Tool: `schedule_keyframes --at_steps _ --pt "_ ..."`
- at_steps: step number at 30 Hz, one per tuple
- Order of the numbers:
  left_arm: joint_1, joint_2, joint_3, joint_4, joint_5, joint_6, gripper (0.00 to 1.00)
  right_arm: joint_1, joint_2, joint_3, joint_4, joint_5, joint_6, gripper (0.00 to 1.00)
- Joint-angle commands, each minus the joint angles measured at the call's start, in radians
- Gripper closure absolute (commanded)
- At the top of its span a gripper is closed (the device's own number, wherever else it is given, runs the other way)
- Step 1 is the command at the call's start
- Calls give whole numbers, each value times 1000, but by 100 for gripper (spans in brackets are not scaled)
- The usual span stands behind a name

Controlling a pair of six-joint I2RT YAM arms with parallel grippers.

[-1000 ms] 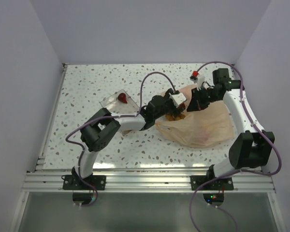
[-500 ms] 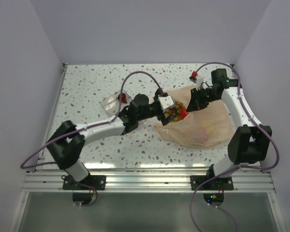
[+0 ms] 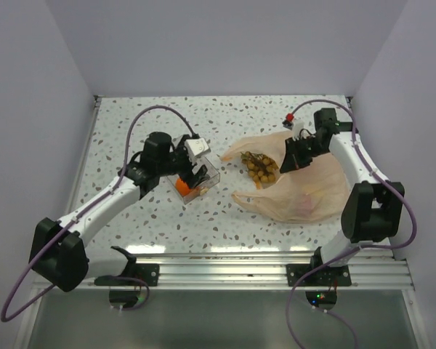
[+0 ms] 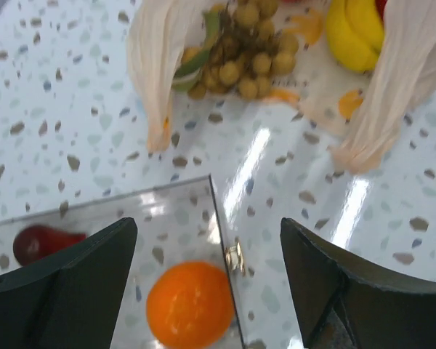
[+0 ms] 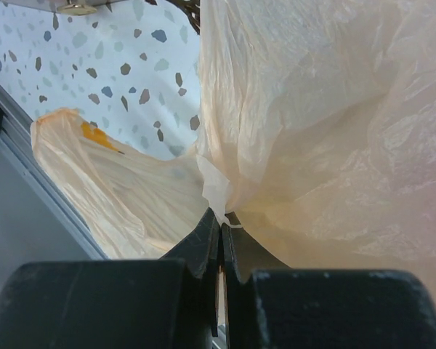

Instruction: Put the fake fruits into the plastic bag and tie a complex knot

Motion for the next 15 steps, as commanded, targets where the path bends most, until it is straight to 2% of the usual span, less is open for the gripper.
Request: schedule_keyframes --at_steps 1,6,12,15 --pt "60 -30 35 -291 26 146 13 -5 -31 -22 -13 22 -31 100" --pt "97 -29 -8 -436 -37 250 9 -5 -42 -49 -14 35 -44 100" --pt "109 56 15 -375 -103 253 9 -5 -46 -45 -22 27 -40 100" --pt "129 111 78 -371 -93 278 10 -5 -51 -42 -23 33 -42 100"
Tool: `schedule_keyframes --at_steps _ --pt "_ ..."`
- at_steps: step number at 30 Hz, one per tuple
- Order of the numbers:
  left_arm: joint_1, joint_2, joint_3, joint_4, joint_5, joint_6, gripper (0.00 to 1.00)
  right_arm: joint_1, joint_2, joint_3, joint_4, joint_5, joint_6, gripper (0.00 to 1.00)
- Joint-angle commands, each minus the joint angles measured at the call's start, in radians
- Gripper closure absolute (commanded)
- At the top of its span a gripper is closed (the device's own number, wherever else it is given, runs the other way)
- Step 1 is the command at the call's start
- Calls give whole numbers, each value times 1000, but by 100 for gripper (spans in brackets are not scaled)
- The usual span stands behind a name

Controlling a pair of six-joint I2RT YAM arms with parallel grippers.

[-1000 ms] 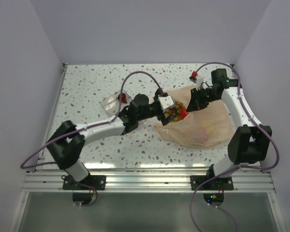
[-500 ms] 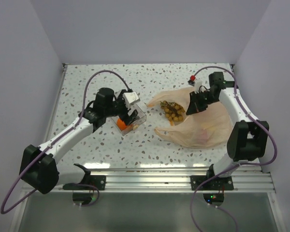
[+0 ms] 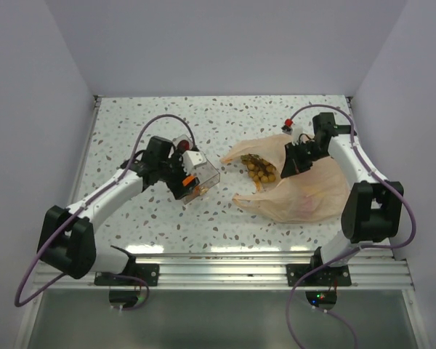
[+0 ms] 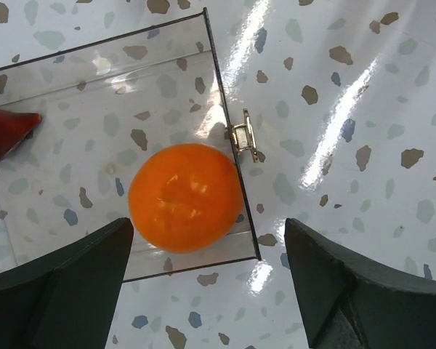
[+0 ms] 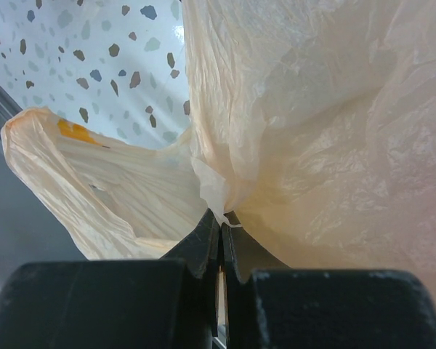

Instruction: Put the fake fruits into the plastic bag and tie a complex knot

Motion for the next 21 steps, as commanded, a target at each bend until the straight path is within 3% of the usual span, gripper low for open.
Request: schedule_keyframes --at_steps 1,7,13,21 --pt "26 58 116 -16 11 72 10 -5 -46 11 -20 8 -18 100" --pt "58 207 220 -240 125 353 9 -5 -45 6 -22 4 -18 100" --pt "75 289 233 -230 108 462 8 -5 -45 8 -25 4 -22 100" --pt "73 401 256 -135 68 462 14 -5 -34 19 -31 4 -21 100"
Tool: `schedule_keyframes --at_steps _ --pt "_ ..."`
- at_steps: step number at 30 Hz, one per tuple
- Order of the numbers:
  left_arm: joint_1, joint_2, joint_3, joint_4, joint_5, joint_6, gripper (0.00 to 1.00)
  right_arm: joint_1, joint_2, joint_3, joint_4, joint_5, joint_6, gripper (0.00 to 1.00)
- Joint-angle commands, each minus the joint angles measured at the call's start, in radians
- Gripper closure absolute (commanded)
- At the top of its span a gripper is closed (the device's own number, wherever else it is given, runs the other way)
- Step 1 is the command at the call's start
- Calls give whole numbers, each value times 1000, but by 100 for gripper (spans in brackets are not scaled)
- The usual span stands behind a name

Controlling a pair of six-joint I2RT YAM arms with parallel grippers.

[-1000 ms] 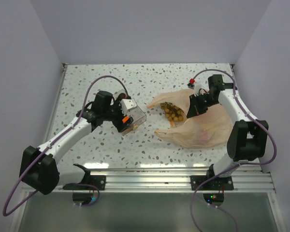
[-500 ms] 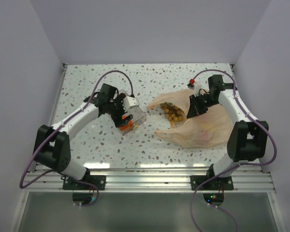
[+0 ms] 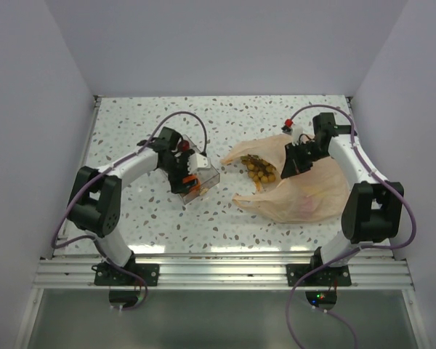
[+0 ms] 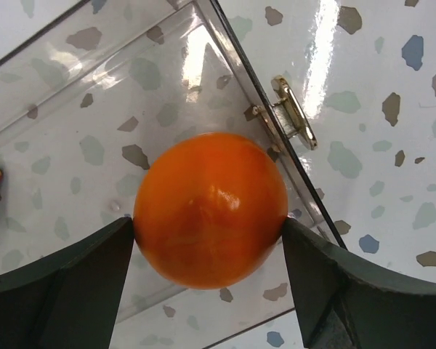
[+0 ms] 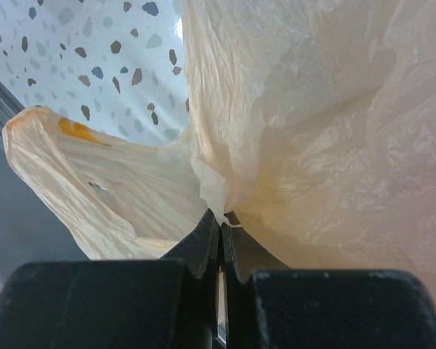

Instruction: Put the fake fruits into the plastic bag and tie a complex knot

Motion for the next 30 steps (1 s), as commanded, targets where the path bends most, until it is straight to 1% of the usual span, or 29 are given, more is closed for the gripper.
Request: schedule_keyframes --at_steps 1,3,4,6,7,10,13,14,17,18,19,21,22,23,24,25,27,28,30 --pt "9 45 49 50 -7 41 18 -5 -28 19 -21 4 -23 100" --pt "8 60 67 47 1 40 23 -5 -28 23 -24 8 -24 100" --pt "8 63 83 43 4 41 30 -5 -28 25 -24 10 -27 100" --pt "9 57 97 31 10 47 39 -5 -27 29 -32 11 -30 100" --pt "12 36 115 24 22 43 48 -5 -28 29 -33 11 -30 100" --pt "17 -25 153 0 48 35 58 -5 -27 35 -35 5 -30 100" --pt "20 -84 205 -20 85 4 62 -5 -25 51 -44 -1 -30 100" --pt "19 -98 219 -9 97 -32 62 -5 -26 55 -46 -1 -30 100" --pt "13 -118 287 24 195 -143 62 -5 -33 66 -47 -10 -26 100" --pt "2 -115 317 35 238 -178 62 -7 -31 69 -49 -15 -21 100" --pt "-35 -105 328 70 251 -240 62 -5 -34 74 -50 -19 -16 100" --pt "-81 -90 345 102 266 -273 62 -5 -37 88 -50 -32 -9 100" --pt "-125 -79 342 172 272 -328 62 -5 -40 95 -52 -36 -1 100" --pt "-147 -72 338 204 283 -348 62 -7 -40 112 -59 -50 2 100" --pt "-194 -61 318 242 288 -373 65 -5 -40 120 -61 -55 13 100" --pt "-219 -55 305 314 289 -420 65 -5 -43 137 -64 -61 16 100" --pt "-288 -32 261 383 259 -463 67 -5 -43 157 -84 -70 17 100" --pt "-305 -24 246 468 252 -520 66 -5 -46 172 -95 -68 17 100" --pt "-342 3 218 544 216 -571 68 -5 -54 183 -106 -70 11 100"
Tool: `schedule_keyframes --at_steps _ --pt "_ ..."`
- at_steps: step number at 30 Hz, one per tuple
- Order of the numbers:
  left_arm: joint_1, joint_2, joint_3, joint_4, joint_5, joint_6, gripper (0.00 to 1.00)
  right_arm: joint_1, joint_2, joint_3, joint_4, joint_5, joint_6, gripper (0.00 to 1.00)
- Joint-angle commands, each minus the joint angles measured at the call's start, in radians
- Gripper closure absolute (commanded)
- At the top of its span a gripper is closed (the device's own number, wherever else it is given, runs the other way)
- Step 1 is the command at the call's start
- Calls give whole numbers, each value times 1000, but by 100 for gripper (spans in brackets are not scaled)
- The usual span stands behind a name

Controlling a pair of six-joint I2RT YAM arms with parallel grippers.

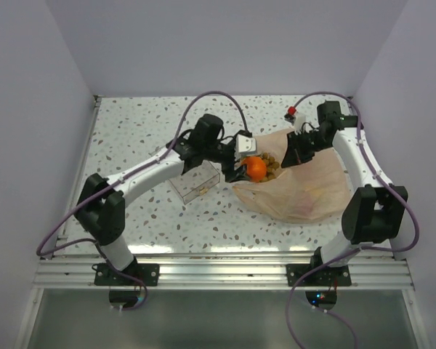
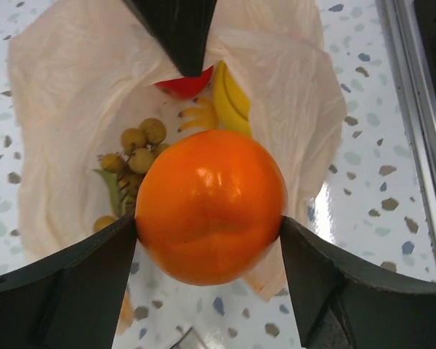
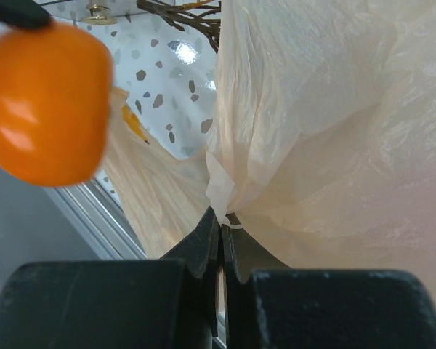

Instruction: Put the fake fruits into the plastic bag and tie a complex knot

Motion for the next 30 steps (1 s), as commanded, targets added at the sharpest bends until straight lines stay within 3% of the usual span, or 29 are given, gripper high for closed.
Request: schedule_keyframes --at_steps 1,9,17,21,26,28,30 --pt "-43 51 -46 271 -25 -191 68 -5 -54 61 -50 -39 5 100" --pt "-123 201 -37 620 -157 -334 68 -5 -53 52 -68 -44 -14 100" --pt "-152 356 66 815 -321 -397 63 -5 -54 35 -68 -41 -28 100" --pt "-172 396 21 1013 -427 -405 37 -5 -44 28 -62 -46 -24 100" --pt "-178 409 -17 1007 -449 -374 9 -5 -27 45 -55 -47 -14 100" --pt "-178 360 -60 995 -439 -343 1 -5 -24 42 -50 -46 -11 100" --pt "-177 288 -125 944 -420 -316 0 -4 -21 38 -45 -43 -11 100"
